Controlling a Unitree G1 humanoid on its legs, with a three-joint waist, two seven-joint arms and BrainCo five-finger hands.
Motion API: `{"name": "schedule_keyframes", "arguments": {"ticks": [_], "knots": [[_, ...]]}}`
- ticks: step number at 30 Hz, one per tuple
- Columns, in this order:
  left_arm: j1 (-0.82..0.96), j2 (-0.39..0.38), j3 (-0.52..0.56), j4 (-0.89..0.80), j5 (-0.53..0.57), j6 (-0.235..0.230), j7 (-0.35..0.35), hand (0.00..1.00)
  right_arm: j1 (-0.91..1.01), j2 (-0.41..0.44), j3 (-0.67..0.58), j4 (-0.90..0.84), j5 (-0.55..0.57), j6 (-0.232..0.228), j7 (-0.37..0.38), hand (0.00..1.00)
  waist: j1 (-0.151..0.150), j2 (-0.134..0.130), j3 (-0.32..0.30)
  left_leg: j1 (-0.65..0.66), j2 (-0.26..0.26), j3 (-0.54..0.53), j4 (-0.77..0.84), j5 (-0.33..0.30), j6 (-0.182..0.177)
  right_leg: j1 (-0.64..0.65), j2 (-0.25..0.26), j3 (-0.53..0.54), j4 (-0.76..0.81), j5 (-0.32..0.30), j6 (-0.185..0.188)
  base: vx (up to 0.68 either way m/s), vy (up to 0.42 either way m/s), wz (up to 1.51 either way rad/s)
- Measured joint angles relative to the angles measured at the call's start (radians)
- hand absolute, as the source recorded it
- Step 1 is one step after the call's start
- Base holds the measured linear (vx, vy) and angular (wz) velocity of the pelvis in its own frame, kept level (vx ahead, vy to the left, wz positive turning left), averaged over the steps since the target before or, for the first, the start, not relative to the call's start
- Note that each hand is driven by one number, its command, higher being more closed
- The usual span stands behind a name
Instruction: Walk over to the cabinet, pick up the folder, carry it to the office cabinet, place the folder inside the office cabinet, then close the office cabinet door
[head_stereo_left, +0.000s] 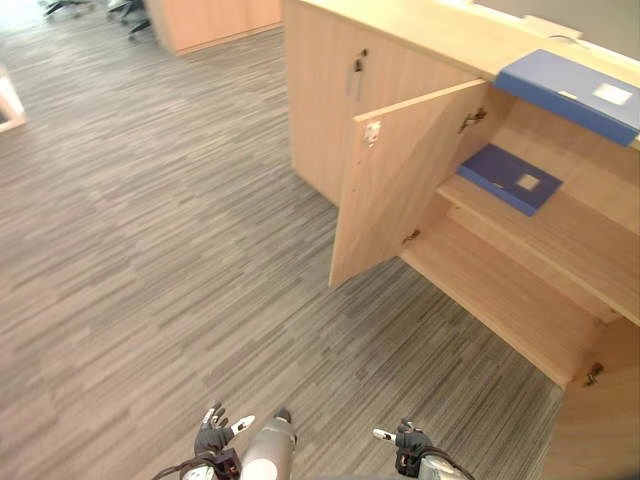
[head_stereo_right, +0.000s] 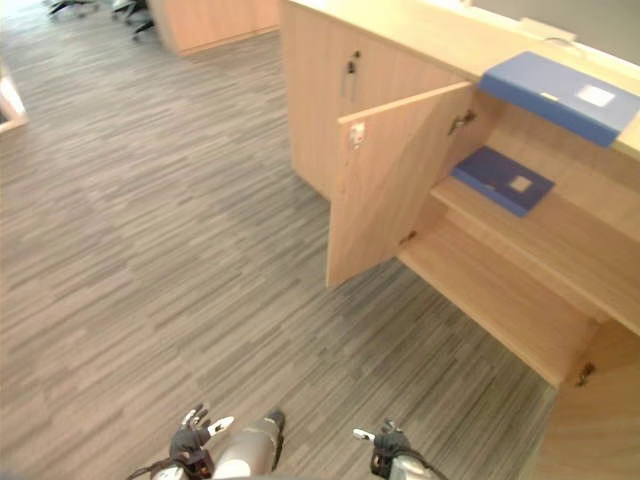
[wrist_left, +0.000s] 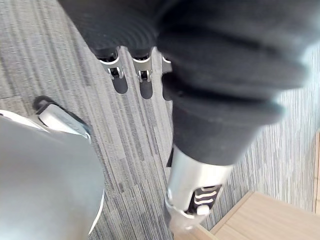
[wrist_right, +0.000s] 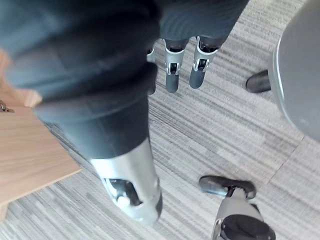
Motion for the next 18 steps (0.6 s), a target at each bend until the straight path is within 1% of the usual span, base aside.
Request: {"name": "schedule_keyframes", "arguments": {"ticks": [1,2,3,4,5,6,7,8,9,10,11,12,13,14,15,16,17,18], "knots": [[-0.007,-0.002,0.004,0.025,0.002,0.001,0.002,0.00,0.014,0.000,-0.025,-0.013,0.000,0.001,0.001,0.00,0.000,0.001,-0.016,0.029,-0.011,0.065,-0.015,-0.019,0.028,-0.054,-0.039,-0.005,0.091,0.001,0.001,0.23,0.341,-1.24],[-0.006,-0.002,0.002,0.035,0.012,0.002,0.002,0.00,0.025,-0.003,-0.037,-0.028,0.000,0.003,0.003,0.00,-0.004,-0.004,-0.027,0.064,-0.029,0.126,-0.044,-0.028,0.049,-0.120,-0.082,-0.016,0.220,0.004,0.000,0.18,0.274,-1.25],[-0.008,-0.002,-0.001,0.042,0.016,0.002,0.002,0.00,0.029,-0.004,-0.047,-0.039,-0.001,0.006,0.002,0.00,-0.009,-0.005,-0.028,0.085,-0.039,0.153,-0.058,-0.031,0.061,-0.158,-0.106,-0.025,0.292,0.014,-0.007,0.20,0.369,-1.05],[-0.014,0.000,-0.005,0.061,0.031,0.003,0.001,0.00,0.028,-0.007,-0.075,-0.054,0.000,0.009,0.002,0.00,-0.030,-0.006,-0.027,0.136,-0.056,0.197,-0.087,-0.034,0.083,-0.222,-0.160,-0.079,0.430,0.057,-0.051,0.22,0.338,-0.92],[-0.021,0.008,-0.012,0.087,0.041,0.005,0.002,0.00,0.025,-0.013,-0.102,-0.056,0.000,0.009,0.002,0.00,-0.046,-0.004,-0.024,0.209,-0.062,0.233,-0.127,-0.033,0.102,-0.260,-0.215,-0.156,0.555,0.090,-0.103,0.26,0.380,-0.84],[-0.023,0.013,-0.014,0.099,0.046,0.006,0.002,0.00,0.024,-0.015,-0.112,-0.056,0.002,0.008,0.001,0.00,-0.052,-0.002,-0.022,0.252,-0.062,0.244,-0.152,-0.032,0.103,-0.268,-0.233,-0.201,0.618,0.089,-0.109,0.17,0.180,-0.78],[-0.024,0.024,-0.016,0.126,0.055,0.008,0.003,0.00,0.025,-0.024,-0.112,-0.053,0.001,0.006,0.001,0.00,-0.060,0.007,-0.016,0.343,-0.055,0.264,-0.208,-0.029,0.108,-0.271,-0.248,-0.291,0.710,0.072,-0.092,0.21,0.151,-0.78],[-0.023,0.032,-0.016,0.145,0.066,0.009,0.003,0.00,0.030,-0.027,-0.111,-0.050,0.001,0.004,0.001,0.00,-0.059,0.008,-0.015,0.416,-0.041,0.292,-0.259,-0.027,0.109,-0.264,-0.236,-0.362,0.726,0.045,-0.074,0.18,0.124,-0.86],[-0.024,0.038,-0.016,0.159,0.071,0.008,0.003,0.00,0.030,-0.028,-0.108,-0.046,0.001,0.001,0.001,0.00,-0.063,0.008,-0.015,0.447,-0.031,0.312,-0.281,-0.027,0.109,-0.267,-0.223,-0.416,0.702,0.017,-0.056,0.18,0.088,-0.75],[-0.026,0.039,-0.015,0.170,0.075,0.008,0.003,0.00,0.030,-0.030,-0.107,-0.045,0.001,-0.003,0.001,0.00,-0.072,0.008,-0.015,0.463,-0.022,0.328,-0.294,-0.027,0.109,-0.274,-0.210,-0.467,0.651,0.003,-0.043,0.09,-0.006,-0.62],[-0.026,0.041,-0.013,0.179,0.075,0.005,0.003,0.00,0.028,-0.032,-0.106,-0.043,0.001,-0.003,0.001,0.00,-0.079,0.008,-0.015,0.468,-0.012,0.351,-0.311,-0.028,0.108,-0.296,-0.187,-0.518,0.552,0.001,-0.035,0.10,-0.037,-0.47],[-0.027,0.042,-0.012,0.183,0.073,0.004,0.003,0.00,0.028,-0.034,-0.106,-0.041,0.001,-0.003,0.000,0.00,-0.082,0.008,-0.015,0.468,-0.009,0.358,-0.322,-0.028,0.107,-0.307,-0.177,-0.546,0.493,0.006,-0.032,0.14,-0.099,-0.50],[-0.030,0.043,0.000,0.193,0.071,0.004,0.004,0.00,0.026,-0.040,-0.111,-0.033,0.001,-0.003,0.000,0.00,-0.086,0.006,-0.012,0.473,-0.001,0.376,-0.348,-0.029,0.099,-0.332,-0.162,-0.590,0.376,0.006,-0.032,0.16,-0.132,-0.45],[-0.038,0.042,0.011,0.208,0.045,0.006,0.014,0.00,0.021,-0.042,-0.111,-0.024,0.001,-0.009,-0.001,0.00,-0.089,0.009,-0.001,0.473,0.018,0.394,-0.358,-0.033,0.081,-0.351,-0.143,-0.628,0.277,0.006,-0.032,0.17,-0.143,-0.46],[-0.037,0.042,0.014,0.211,0.032,0.007,0.019,0.00,0.019,-0.042,-0.111,-0.024,0.001,-0.013,-0.002,0.00,-0.089,0.009,0.005,0.474,0.029,0.402,-0.358,-0.039,0.069,-0.358,-0.132,-0.643,0.232,0.014,-0.030,0.13,-0.112,-0.38],[-0.038,0.044,0.023,0.219,0.018,0.006,0.024,0.00,0.015,-0.042,-0.108,-0.022,0.001,-0.015,-0.002,0.00,-0.093,0.007,0.015,0.481,0.046,0.406,-0.357,-0.050,0.048,-0.362,-0.111,-0.649,0.170,0.059,-0.030,0.17,-0.132,-0.28],[-0.039,0.049,0.029,0.230,-0.007,0.007,0.029,0.00,0.014,-0.042,-0.101,-0.002,0.001,-0.014,-0.002,0.00,-0.098,-0.003,0.016,0.496,0.062,0.402,-0.363,-0.062,0.021,-0.354,-0.079,-0.648,0.138,0.135,-0.035,0.26,-0.208,-0.25],[-0.038,0.046,0.031,0.236,-0.012,0.007,0.031,0.00,0.012,-0.043,-0.100,0.006,0.001,-0.013,-0.001,0.00,-0.099,-0.005,0.016,0.514,0.082,0.402,-0.376,-0.067,0.007,-0.351,-0.057,-0.645,0.145,0.145,-0.041,0.30,-0.230,-0.19]]}}
